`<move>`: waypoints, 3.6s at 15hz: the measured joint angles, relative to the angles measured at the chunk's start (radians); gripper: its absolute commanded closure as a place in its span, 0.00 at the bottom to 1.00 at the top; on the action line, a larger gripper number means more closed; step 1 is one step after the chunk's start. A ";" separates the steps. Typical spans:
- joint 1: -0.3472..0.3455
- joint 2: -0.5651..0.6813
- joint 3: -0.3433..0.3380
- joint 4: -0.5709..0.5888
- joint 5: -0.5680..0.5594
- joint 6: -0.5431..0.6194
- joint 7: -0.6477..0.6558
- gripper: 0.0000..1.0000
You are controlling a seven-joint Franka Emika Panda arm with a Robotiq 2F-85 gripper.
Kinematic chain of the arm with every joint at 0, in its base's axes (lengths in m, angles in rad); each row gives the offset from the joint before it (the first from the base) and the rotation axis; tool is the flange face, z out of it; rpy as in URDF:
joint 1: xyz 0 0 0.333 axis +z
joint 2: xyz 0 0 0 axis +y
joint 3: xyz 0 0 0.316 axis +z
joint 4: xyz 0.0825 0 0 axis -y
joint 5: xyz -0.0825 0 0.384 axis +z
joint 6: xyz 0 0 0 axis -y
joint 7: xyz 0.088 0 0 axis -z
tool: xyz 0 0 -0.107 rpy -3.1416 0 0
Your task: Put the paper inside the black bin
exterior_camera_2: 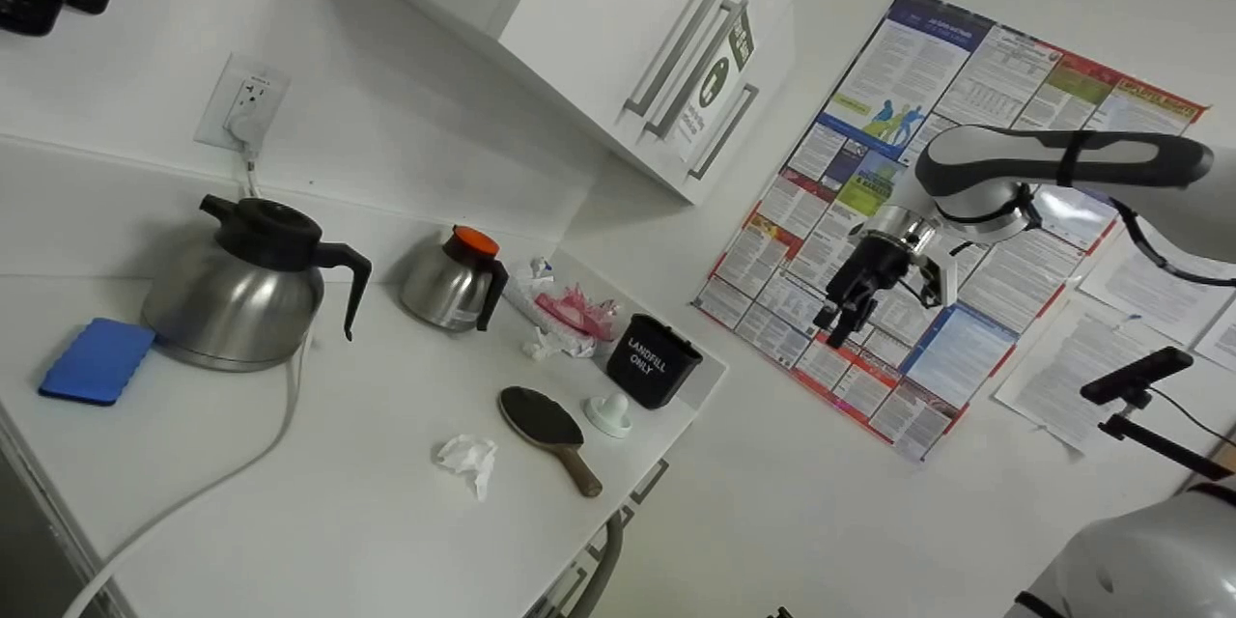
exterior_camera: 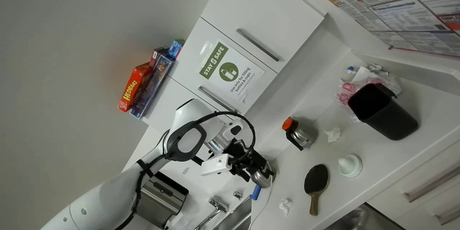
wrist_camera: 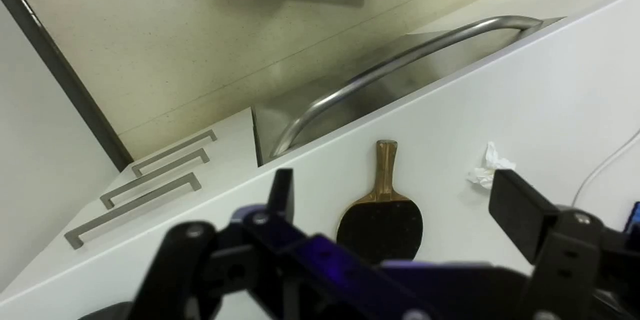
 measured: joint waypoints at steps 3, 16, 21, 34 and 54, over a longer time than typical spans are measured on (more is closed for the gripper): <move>-0.013 0.021 0.020 0.001 0.000 0.090 0.033 0.00; -0.014 0.626 0.142 0.235 -0.108 0.739 0.417 0.00; -0.014 0.645 0.143 0.263 -0.112 0.738 0.426 0.00; -0.011 0.952 0.195 0.560 -0.116 0.799 0.415 0.00; 0.015 1.499 0.216 1.170 -0.119 0.774 0.407 0.25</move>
